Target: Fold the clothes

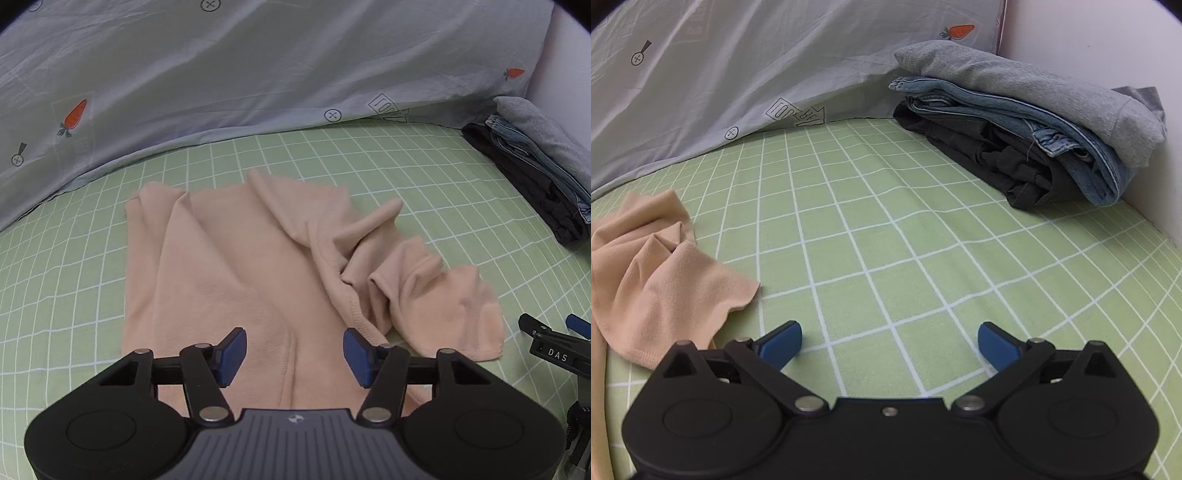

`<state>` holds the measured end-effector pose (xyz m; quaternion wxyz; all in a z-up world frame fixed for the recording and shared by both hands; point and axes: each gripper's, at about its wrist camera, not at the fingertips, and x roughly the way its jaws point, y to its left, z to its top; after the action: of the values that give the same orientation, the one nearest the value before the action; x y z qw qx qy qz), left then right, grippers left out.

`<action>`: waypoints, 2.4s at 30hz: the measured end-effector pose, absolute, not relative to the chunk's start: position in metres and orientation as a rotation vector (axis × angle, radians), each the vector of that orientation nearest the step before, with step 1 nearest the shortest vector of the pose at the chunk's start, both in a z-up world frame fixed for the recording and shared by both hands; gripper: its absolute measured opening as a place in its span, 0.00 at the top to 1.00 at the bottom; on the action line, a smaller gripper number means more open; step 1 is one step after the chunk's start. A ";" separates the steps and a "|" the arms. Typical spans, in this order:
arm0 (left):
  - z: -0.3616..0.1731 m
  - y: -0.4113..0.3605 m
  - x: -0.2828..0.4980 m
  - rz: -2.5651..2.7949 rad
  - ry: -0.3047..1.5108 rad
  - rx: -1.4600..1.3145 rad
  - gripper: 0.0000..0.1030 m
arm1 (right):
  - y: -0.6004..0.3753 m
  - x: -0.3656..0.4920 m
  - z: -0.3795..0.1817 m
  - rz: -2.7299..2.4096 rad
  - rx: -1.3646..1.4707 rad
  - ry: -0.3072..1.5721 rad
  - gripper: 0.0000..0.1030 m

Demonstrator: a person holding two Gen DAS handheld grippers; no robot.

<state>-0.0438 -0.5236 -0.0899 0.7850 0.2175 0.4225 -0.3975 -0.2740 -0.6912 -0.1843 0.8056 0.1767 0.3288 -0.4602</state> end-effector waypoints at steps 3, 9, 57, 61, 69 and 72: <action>-0.092 -0.549 -0.062 -0.929 0.905 0.511 0.51 | -0.693 -0.279 -0.187 -0.986 0.353 0.677 0.00; -0.093 -0.586 -0.095 -1.122 0.862 0.573 0.51 | -0.703 -0.291 -0.190 -1.065 0.367 0.626 0.00; -0.063 -0.296 0.106 -0.007 0.827 -0.184 0.86 | -0.707 -0.288 -0.191 -1.094 0.373 0.631 0.00; -0.091 -0.260 0.087 0.015 0.921 -0.198 0.70 | -0.707 -0.286 -0.190 -1.107 0.383 0.638 0.00; -0.154 -0.311 -0.009 -0.307 1.107 0.070 0.62 | -0.684 -0.269 -0.177 -0.992 0.360 0.733 0.12; -0.162 -0.325 -0.041 -0.423 1.117 0.164 0.60 | -0.658 -0.262 -0.168 -0.889 0.336 0.750 0.27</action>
<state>-0.0406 -0.3246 -0.1617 0.8239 0.0772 0.5251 -0.1989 -0.2617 -0.6578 -0.1682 0.8223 0.1580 0.3526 -0.4177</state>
